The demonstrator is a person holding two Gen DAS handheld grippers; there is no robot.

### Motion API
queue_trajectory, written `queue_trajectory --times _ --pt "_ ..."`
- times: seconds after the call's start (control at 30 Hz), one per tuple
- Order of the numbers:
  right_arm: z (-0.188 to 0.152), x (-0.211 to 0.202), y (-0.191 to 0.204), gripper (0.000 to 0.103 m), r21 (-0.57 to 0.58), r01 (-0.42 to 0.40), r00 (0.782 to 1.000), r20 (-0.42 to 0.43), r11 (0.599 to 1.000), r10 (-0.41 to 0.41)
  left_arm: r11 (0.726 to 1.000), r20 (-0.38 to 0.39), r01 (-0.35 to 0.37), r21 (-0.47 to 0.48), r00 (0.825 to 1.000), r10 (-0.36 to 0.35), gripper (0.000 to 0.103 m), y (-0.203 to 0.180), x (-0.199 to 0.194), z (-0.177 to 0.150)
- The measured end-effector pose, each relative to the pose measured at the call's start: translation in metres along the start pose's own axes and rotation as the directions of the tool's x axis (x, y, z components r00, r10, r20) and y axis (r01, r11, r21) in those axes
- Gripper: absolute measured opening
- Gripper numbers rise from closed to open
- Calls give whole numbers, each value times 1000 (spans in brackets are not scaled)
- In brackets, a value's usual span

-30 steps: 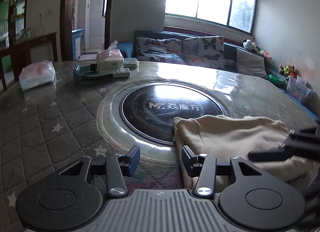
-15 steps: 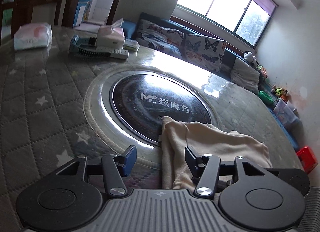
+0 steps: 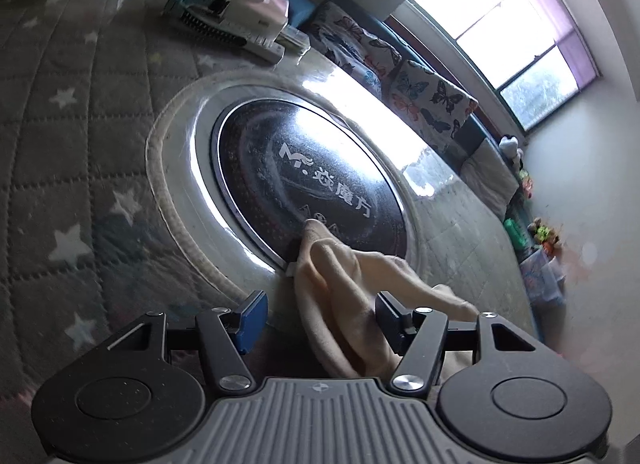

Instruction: Fold clothes

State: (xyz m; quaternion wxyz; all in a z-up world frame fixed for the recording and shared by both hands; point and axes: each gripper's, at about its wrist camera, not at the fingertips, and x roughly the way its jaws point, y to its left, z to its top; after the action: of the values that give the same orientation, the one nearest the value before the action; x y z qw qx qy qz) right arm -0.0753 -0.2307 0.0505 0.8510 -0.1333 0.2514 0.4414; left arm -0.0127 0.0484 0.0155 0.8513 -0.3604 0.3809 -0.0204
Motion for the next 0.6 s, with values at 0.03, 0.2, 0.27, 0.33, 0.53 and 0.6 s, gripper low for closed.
queue_trajectory --times 0.03,0.2,0.27,0.33,0.53,0.6 --pt "0 -2 -1 9 3 -1 1000 5 1000 1 1000 -1 10 -29 1000 -10 63 1 1 0" --pt "-2 -8 -4 9 9 -11 1000 18 1000 11 992 -10 44 -115 999 -45 60 4 5 -1" --pt "-2 -10 -3 9 4 -18 1000 21 1000 18 991 -25 46 -126 998 -49 44 3 9 -2" --pt "-4 -12 -1 9 -1 -24 999 22 1000 24 992 -29 44 -121 998 -48 27 3 12 -4" --pt "-12 -18 -3 13 19 -38 999 5 999 38 996 -24 32 -84 999 -34 15 1 15 -12" --pt "-14 -24 -7 18 46 -35 999 10 998 35 998 -18 26 -64 999 -27 15 0 14 -12"
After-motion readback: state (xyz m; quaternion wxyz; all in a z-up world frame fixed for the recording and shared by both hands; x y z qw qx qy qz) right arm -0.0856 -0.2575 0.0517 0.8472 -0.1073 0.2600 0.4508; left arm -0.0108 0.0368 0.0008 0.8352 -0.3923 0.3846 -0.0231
